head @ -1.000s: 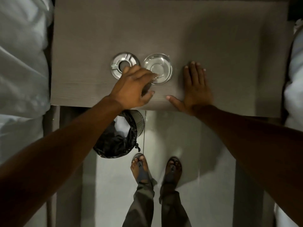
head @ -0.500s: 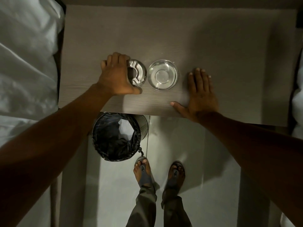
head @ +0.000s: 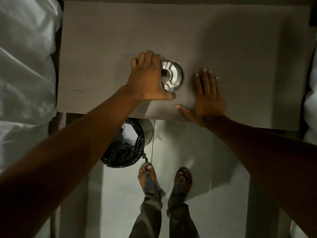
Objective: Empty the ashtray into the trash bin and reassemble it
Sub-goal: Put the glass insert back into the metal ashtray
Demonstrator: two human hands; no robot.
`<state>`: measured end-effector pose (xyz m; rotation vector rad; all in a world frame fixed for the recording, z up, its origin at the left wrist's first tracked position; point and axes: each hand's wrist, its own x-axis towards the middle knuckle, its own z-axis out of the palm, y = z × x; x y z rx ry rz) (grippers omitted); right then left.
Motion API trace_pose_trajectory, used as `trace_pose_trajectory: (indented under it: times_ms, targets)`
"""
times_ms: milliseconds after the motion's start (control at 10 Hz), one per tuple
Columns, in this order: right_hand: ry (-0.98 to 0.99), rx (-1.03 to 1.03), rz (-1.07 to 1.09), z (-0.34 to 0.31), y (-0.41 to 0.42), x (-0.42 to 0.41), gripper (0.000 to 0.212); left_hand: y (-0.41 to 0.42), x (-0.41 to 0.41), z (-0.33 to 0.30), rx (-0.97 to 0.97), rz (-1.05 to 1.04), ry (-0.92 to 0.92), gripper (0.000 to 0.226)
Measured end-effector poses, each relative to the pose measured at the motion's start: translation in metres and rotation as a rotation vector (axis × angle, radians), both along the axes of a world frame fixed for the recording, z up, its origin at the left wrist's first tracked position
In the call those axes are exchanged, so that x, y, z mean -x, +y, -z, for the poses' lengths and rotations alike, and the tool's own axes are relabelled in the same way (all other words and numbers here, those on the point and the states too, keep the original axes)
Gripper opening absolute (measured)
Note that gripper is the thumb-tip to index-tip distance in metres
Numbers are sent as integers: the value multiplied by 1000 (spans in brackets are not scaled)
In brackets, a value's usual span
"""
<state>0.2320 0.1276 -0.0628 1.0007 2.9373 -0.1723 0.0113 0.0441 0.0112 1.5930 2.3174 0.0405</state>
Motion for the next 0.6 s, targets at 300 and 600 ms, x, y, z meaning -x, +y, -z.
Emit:
trace_pose_trajectory:
  times_ms: [300,600]
  targets:
    - [19,9,-6,1,2,0,119,11,-2,3,35,22,79,121]
    - [20,51,-12,-5,2,1,121,2,-2,-8,55,19,46,130]
